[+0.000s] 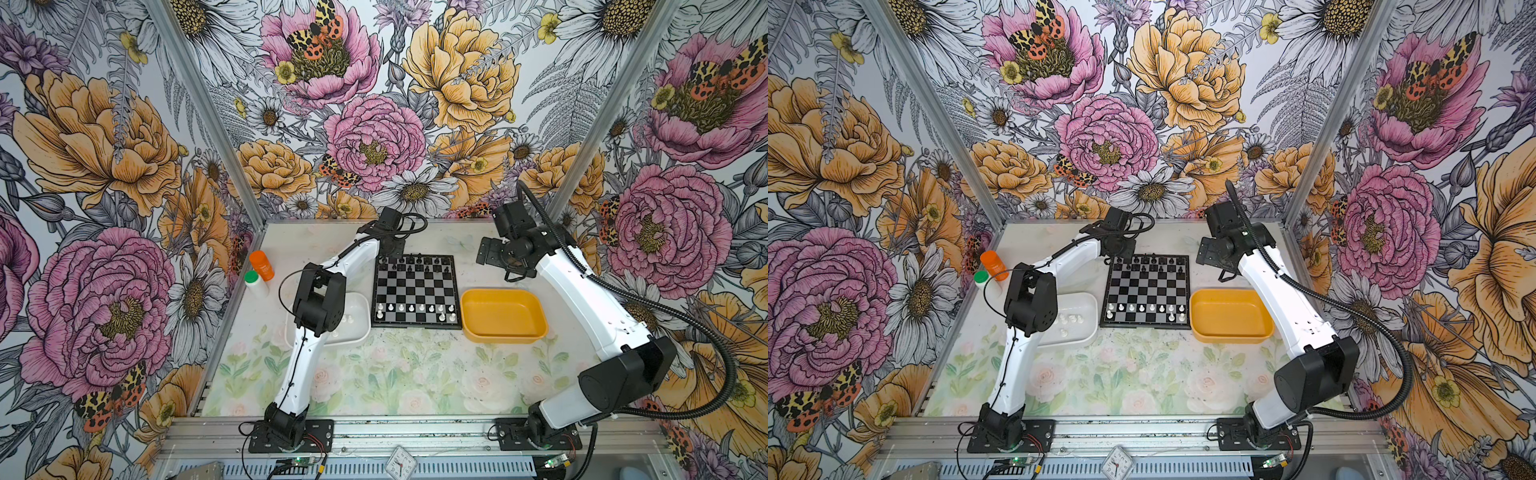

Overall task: Set up the chess pieces on the board
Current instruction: 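Hold the piece with the left gripper while the right arm reaches over the board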

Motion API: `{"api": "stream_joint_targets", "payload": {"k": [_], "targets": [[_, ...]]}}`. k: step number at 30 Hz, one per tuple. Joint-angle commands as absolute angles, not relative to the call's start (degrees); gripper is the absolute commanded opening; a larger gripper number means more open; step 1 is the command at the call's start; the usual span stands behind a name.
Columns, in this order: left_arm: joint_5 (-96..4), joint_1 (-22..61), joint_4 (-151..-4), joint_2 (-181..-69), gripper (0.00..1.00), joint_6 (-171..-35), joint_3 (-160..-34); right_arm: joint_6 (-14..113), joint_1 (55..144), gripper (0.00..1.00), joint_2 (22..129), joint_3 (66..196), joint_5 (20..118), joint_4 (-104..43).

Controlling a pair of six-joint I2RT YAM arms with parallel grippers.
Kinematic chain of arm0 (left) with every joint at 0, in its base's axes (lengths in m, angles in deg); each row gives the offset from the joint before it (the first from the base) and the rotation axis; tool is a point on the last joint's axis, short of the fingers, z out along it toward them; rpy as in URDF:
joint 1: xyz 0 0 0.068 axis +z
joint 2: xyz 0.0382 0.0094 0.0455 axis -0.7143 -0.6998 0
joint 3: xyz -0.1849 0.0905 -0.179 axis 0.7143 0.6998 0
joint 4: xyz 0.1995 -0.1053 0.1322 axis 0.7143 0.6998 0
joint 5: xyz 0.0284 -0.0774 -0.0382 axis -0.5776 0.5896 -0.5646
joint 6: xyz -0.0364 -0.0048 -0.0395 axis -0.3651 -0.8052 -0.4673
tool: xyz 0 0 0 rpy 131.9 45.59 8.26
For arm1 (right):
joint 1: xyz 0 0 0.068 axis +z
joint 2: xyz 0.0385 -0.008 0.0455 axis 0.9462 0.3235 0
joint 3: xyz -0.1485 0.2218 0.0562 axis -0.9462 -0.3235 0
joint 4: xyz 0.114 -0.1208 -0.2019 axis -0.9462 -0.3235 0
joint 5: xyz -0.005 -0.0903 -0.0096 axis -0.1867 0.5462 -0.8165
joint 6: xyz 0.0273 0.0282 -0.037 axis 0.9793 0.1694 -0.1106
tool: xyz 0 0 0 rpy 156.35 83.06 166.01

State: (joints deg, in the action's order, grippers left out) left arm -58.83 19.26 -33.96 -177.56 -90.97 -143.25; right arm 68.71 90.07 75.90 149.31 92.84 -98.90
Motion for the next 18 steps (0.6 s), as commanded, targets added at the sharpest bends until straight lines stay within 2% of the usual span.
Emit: {"api": "stream_joint_targets", "payload": {"k": [1,8,18], "targets": [[-57.5,20.0,-35.7,-178.0,0.01,-91.2,-142.4,67.1,91.8,1.0,75.7,148.5,86.9,-93.2],[-57.3,20.0,-35.7,-178.0,0.01,-91.1,-141.9,65.7,94.4,1.0,76.0,146.1,76.7,-86.4],[-56.8,20.1,-35.7,-178.5,0.01,-91.1,-141.6,64.8,95.6,1.0,75.7,145.6,75.9,-85.0]]}}
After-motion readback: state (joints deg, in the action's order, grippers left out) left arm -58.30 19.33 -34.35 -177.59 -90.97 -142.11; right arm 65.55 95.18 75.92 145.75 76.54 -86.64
